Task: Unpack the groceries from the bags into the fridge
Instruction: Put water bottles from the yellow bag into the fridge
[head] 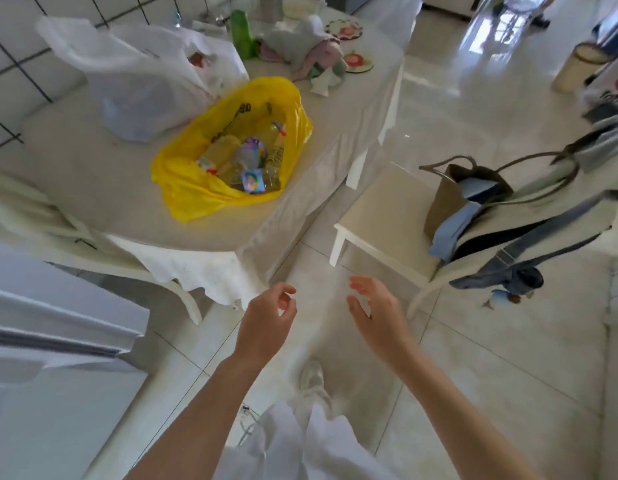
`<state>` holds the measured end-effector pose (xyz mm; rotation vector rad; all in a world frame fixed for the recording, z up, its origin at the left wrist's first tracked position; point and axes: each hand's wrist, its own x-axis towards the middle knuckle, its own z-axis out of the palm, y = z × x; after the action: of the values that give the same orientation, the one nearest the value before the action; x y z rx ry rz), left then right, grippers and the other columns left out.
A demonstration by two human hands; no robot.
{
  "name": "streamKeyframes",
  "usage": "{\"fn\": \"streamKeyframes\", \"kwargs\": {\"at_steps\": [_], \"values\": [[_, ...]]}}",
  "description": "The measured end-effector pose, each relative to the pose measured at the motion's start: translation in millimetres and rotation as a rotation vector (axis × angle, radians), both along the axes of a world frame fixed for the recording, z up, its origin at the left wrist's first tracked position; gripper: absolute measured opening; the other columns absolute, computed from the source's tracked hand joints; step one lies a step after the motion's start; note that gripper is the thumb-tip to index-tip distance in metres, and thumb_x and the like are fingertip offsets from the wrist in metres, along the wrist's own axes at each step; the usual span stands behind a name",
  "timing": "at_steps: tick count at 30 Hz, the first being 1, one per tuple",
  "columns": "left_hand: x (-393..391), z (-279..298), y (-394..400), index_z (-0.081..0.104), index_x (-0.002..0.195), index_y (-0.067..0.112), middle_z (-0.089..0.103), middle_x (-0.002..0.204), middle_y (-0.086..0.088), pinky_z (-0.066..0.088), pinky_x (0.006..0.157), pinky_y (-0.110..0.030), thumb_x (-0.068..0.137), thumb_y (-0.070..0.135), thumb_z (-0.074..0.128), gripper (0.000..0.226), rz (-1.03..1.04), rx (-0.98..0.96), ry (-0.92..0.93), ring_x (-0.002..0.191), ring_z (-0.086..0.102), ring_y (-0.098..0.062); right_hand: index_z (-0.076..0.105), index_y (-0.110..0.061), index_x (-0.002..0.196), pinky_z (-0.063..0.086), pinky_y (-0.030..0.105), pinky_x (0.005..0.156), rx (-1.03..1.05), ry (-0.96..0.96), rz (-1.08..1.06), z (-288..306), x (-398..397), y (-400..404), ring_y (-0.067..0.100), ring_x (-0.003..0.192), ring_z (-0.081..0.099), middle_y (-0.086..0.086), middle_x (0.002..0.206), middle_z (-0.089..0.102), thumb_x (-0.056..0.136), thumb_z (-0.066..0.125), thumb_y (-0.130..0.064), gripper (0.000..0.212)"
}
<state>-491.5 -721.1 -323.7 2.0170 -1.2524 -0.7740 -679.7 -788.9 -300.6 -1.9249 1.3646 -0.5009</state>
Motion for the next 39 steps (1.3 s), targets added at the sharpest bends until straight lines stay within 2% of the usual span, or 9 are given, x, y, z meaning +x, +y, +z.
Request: {"fn": "streamKeyframes", "kwargs": {"at_steps": [6, 13, 18, 21, 28, 30, 32, 35, 39], "values": [[34.9, 3.8, -80.3, 0.065, 0.103, 0.02, 0.066, 0.084, 0.01, 0.055, 0.077, -0.034, 0.091, 0.018, 0.06, 0.013, 0.057, -0.006, -0.043, 0.078, 0.063, -0.008, 0.057, -0.014, 0.12, 0.035, 0.016, 0.087, -0.03, 0.007, 0.089, -0.1, 38.8, -88.5, 0.006, 0.104, 0.054, -0.005, 0.115, 0.059, 0.093, 0.056, -0.018, 0.027], [74.1, -3.7, -140.5, 0.063, 0.102, 0.018, 0.069, 0.092, 0.003, 0.052, 0.079, -0.031, 0.09, 0.018, 0.062, 0.011, 0.163, -0.012, -0.096, 0.084, 0.064, -0.017, 0.056, -0.015, 0.121, 0.035, 0.016, 0.09, 0.003, 0.006, 0.223, -10.2, 83.7, -166.4, 0.005, 0.106, 0.051, -0.005, 0.118, 0.057, 0.094, 0.054, -0.019, 0.027], [99.7, -6.6, -183.7, 0.065, 0.1, 0.02, 0.069, 0.09, 0.002, 0.056, 0.075, -0.038, 0.089, 0.018, 0.062, 0.011, 0.303, -0.009, -0.074, 0.083, 0.063, -0.016, 0.052, -0.019, 0.125, 0.034, 0.018, 0.088, 0.033, 0.011, 0.36, -18.2, 120.1, -226.4, 0.006, 0.108, 0.051, -0.007, 0.119, 0.055, 0.094, 0.053, -0.02, 0.031], [114.0, -7.6, -212.1, 0.065, 0.101, 0.019, 0.069, 0.09, -0.001, 0.056, 0.073, -0.039, 0.09, 0.017, 0.061, 0.013, 0.391, 0.003, -0.084, 0.083, 0.063, -0.018, 0.054, -0.016, 0.124, 0.037, 0.022, 0.09, 0.03, 0.005, 0.437, -21.3, 146.1, -268.6, 0.013, 0.111, 0.054, -0.003, 0.12, 0.057, 0.093, 0.055, -0.019, 0.031], [143.1, -8.6, -268.4, 0.064, 0.105, 0.015, 0.067, 0.099, -0.003, 0.05, 0.069, -0.026, 0.088, 0.013, 0.064, 0.017, 0.573, 0.112, -0.13, 0.088, 0.06, -0.015, 0.055, -0.011, 0.124, 0.041, 0.027, 0.094, 0.019, 0.065, 0.682, -18.8, 200.6, -368.3, 0.02, 0.113, 0.055, 0.004, 0.123, 0.058, 0.092, 0.058, -0.021, 0.033], [153.1, -11.7, -277.7, 0.063, 0.108, 0.016, 0.065, 0.104, -0.002, 0.048, 0.073, -0.025, 0.087, 0.012, 0.065, 0.022, 0.583, 0.16, -0.189, 0.096, 0.058, -0.017, 0.056, -0.01, 0.122, 0.044, 0.031, 0.094, 0.024, 0.066, 0.738, -19.9, 216.0, -391.7, 0.021, 0.112, 0.057, 0.005, 0.122, 0.059, 0.091, 0.059, -0.019, 0.032], [160.0, -15.0, -280.8, 0.061, 0.112, 0.018, 0.061, 0.111, 0.0, 0.049, 0.081, -0.031, 0.086, 0.013, 0.063, 0.026, 0.516, 0.243, -0.278, 0.106, 0.053, -0.02, 0.056, -0.01, 0.121, 0.046, 0.034, 0.09, 0.027, 0.076, 0.772, -20.2, 228.4, -405.7, 0.022, 0.108, 0.058, 0.006, 0.12, 0.06, 0.091, 0.06, -0.019, 0.032], [169.6, -18.7, -285.7, 0.056, 0.125, 0.018, 0.055, 0.122, 0.001, 0.047, 0.092, -0.033, 0.085, 0.011, 0.063, 0.041, 0.432, 0.333, -0.295, 0.117, 0.047, -0.021, 0.056, -0.01, 0.121, 0.044, 0.033, 0.084, 0.014, 0.127, 0.856, -24.0, 251.7, -423.9, 0.025, 0.106, 0.057, 0.008, 0.118, 0.058, 0.09, 0.06, -0.02, 0.033], [182.1, -19.1, -285.8, 0.048, 0.136, 0.019, 0.049, 0.133, 0.002, 0.043, 0.098, -0.029, 0.087, 0.01, 0.06, 0.052, 0.347, 0.438, -0.359, 0.126, 0.042, -0.02, 0.051, -0.013, 0.125, 0.042, 0.036, 0.093, -0.004, 0.253, 0.936, -32.0, 274.8, -438.2, 0.027, 0.114, 0.049, 0.008, 0.122, 0.052, 0.092, 0.057, -0.022, 0.035]]}}
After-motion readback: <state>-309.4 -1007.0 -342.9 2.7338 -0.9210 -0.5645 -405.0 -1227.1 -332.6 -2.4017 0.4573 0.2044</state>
